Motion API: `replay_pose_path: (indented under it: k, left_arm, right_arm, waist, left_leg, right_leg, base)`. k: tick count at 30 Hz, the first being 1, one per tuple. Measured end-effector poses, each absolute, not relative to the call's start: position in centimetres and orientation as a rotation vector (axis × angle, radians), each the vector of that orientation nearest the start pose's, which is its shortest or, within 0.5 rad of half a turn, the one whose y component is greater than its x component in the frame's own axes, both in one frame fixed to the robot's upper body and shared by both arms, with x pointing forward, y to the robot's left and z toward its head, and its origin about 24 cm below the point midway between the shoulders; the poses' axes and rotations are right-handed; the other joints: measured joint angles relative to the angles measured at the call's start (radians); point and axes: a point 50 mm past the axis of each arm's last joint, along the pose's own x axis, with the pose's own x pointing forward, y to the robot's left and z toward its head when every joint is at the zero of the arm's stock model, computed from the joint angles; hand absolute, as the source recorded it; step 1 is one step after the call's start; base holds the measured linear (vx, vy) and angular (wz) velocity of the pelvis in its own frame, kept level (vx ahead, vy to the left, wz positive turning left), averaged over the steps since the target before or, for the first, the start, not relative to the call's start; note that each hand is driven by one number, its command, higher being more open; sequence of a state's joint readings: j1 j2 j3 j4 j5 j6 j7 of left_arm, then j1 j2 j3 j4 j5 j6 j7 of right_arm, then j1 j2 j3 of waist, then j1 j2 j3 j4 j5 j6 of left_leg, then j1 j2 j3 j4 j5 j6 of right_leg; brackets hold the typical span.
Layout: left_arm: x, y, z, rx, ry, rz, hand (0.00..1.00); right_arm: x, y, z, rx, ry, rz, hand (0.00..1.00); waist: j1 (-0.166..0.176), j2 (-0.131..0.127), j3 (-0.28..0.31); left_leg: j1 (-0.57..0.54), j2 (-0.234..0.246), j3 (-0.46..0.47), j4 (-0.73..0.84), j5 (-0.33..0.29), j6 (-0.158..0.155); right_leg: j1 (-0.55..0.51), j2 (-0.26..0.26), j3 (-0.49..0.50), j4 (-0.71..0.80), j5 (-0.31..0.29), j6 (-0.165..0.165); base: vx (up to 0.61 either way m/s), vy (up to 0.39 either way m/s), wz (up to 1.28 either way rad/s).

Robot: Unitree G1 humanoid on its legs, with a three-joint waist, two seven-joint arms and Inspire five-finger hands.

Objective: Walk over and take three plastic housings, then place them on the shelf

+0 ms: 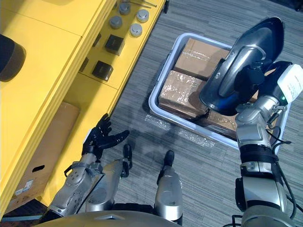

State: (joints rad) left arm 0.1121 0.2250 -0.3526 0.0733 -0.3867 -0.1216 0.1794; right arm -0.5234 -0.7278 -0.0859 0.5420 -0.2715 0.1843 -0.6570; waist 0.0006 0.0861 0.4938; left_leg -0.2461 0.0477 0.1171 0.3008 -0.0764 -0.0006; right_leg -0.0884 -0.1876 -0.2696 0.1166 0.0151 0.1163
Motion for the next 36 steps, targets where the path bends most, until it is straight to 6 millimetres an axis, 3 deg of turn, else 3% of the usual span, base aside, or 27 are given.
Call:
replay_pose_path:
  k: [4,9,13,16,25,31,36]
  left_arm:
    - [23.7,10.6,1.9,-0.131,0.097,-0.235,1.0]
    - [28.7,7.6,7.7,-0.043,-0.1,-0.431,1.0]
    - [33.1,7.0,12.1,-0.021,-0.187,-0.446,1.0]
    - [34.6,6.9,13.7,-0.023,-0.191,-0.429,1.0]
    - [35.3,6.9,14.1,-0.032,-0.157,-0.406,1.0]
    - [36.0,6.8,13.7,-0.03,-0.114,-0.347,1.0]
    - [36.0,6.2,13.2,-0.16,-0.056,-0.371,1.0]
  right_arm:
    - [31.1,-34.8,16.9,-0.957,-0.158,-0.962,0.0]
    - [33.2,-31.7,18.3,-1.025,-0.273,-0.829,0.0]
    - [34.7,-29.2,21.0,-0.995,-0.416,-0.775,0.0]
    - [35.2,-28.1,22.3,-0.983,-0.486,-0.737,0.0]
    - [36.1,-24.7,22.8,-0.955,-0.593,-0.637,0.0]
    - [36.7,-21.8,21.5,-0.902,-0.619,-0.543,0.0]
    - [36.7,-19.6,20.5,-0.856,-0.653,-0.465,0.0]
  waist:
    - [-0.005,-0.003,-0.008]
    - [-0.026,-0.007,-0.01]
    - [-0.062,-0.011,-0.01]
    - [-0.085,-0.016,-0.009]
    - [-0.113,-0.035,-0.011]
    - [-0.119,-0.045,-0.01]
    - [-0.127,-0.057,-0.009]
  left_leg:
    - [0.01,0.0,0.007,-0.028,0.019,-0.003]
    - [-0.002,0.014,0.04,-0.033,0.027,-0.003]
    - [-0.025,0.016,0.072,-0.053,0.046,0.001]
    - [-0.024,0.017,0.085,-0.063,0.049,0.002]
    - [0.001,0.022,0.126,-0.081,0.053,0.0]
    - [0.009,0.033,0.141,-0.079,0.057,-0.006]
    - [0.009,0.035,0.14,-0.079,0.058,-0.008]
  right_leg:
    - [0.002,0.004,0.005,-0.019,0.014,-0.007]
    - [-0.018,0.017,0.034,-0.054,0.051,-0.012]
    - [-0.06,0.02,0.069,-0.072,0.084,-0.015]
    - [-0.072,0.021,0.087,-0.072,0.092,-0.017]
    - [-0.085,0.028,0.139,-0.072,0.105,-0.025]
    - [-0.082,0.037,0.153,-0.082,0.107,-0.027]
    - [-0.081,0.041,0.153,-0.084,0.109,-0.028]
  base:
    - [-0.04,-0.009,-0.05]
    - [-0.05,0.011,-0.2]
    - [-0.04,0.029,-0.2]
    - [-0.02,0.023,-0.17]
    - [-0.03,0.019,-0.16]
    - [-0.05,-0.002,-0.09]
    - [-0.01,-0.002,-0.01]
